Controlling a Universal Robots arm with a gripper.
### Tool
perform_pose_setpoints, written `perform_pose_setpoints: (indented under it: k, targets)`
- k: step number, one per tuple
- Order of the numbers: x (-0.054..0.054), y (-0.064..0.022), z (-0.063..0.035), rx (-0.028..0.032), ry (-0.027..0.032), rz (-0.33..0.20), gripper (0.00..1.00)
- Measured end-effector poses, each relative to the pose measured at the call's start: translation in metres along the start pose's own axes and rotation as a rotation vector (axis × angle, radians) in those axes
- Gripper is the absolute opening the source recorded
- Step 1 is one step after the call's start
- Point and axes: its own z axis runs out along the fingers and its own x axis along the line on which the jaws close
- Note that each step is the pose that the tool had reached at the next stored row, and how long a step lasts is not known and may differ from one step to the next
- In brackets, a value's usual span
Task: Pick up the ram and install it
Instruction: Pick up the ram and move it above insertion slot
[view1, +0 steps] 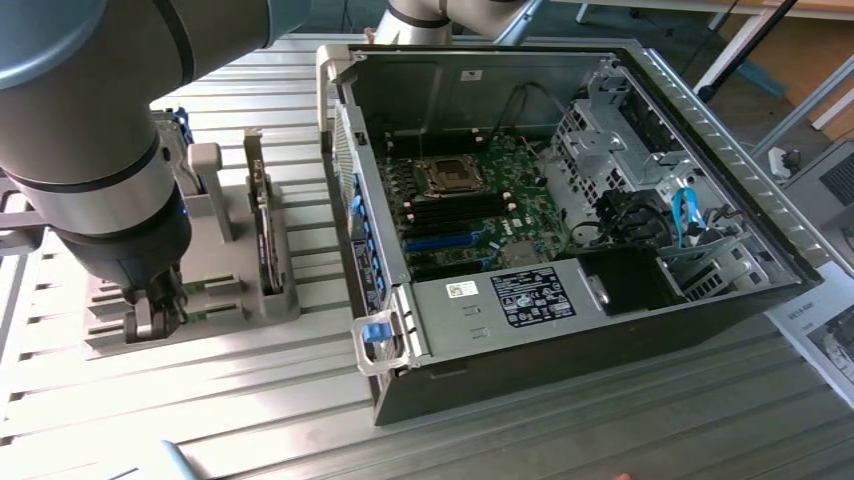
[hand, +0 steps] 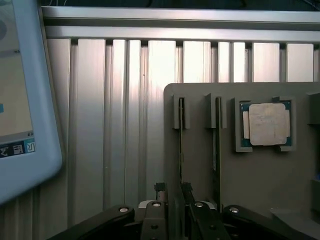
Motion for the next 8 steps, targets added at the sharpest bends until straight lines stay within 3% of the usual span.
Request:
perform_pose_setpoints:
  k: [8]
  targets:
    - [0.0001, -0.0002, 0.0040, 0.0000, -0.0001, 0.000, 0.24]
